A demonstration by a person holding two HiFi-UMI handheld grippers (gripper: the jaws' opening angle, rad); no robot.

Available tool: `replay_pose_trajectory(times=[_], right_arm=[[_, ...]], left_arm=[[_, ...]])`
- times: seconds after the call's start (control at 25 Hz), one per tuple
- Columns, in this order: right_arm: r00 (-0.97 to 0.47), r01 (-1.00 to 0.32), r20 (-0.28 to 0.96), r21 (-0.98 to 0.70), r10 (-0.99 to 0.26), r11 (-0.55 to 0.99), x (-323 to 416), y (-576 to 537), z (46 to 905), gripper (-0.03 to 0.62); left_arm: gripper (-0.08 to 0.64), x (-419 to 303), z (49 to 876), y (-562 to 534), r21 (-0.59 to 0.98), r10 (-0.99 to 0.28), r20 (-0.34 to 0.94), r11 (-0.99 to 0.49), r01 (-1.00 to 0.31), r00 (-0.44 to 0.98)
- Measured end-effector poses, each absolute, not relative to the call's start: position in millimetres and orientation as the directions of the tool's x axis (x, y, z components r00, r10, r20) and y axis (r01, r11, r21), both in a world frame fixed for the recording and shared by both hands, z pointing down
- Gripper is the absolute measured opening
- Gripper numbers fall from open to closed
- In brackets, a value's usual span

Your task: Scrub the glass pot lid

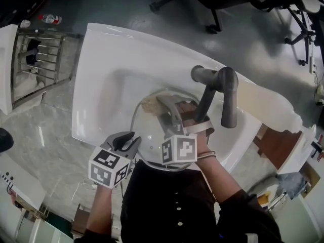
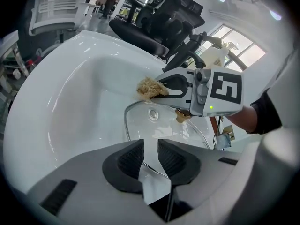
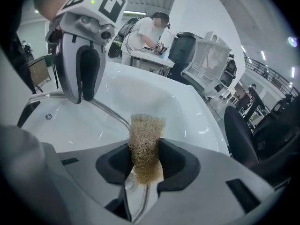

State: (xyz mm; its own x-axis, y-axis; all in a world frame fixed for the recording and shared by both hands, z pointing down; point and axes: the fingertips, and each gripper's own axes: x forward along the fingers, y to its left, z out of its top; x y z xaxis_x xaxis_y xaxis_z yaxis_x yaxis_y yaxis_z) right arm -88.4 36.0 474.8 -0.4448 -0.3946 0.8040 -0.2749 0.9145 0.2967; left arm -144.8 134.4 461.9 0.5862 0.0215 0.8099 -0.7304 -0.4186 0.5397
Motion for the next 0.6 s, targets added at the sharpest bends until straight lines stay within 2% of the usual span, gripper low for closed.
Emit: replay_pose_trajectory(times=[0.36,0.6], right_arm=[[-0.511,-0.291,0.819,0.122,-0.262,0.949,-72.6,34.5,495.1,0.150],[-0.444,-0.334,0.869,0.064,-0.217,0.940,-70.1,33.3,507.6,0.149]], left_arm=[[0.106,-144.8,462.0,134.1,0.543,0.061,0.813,-0.437,-0.717,0.579],[0.101,-144.5,462.8,134.0,0.544,0.083,0.815,-0.449,-0.709,0.573]])
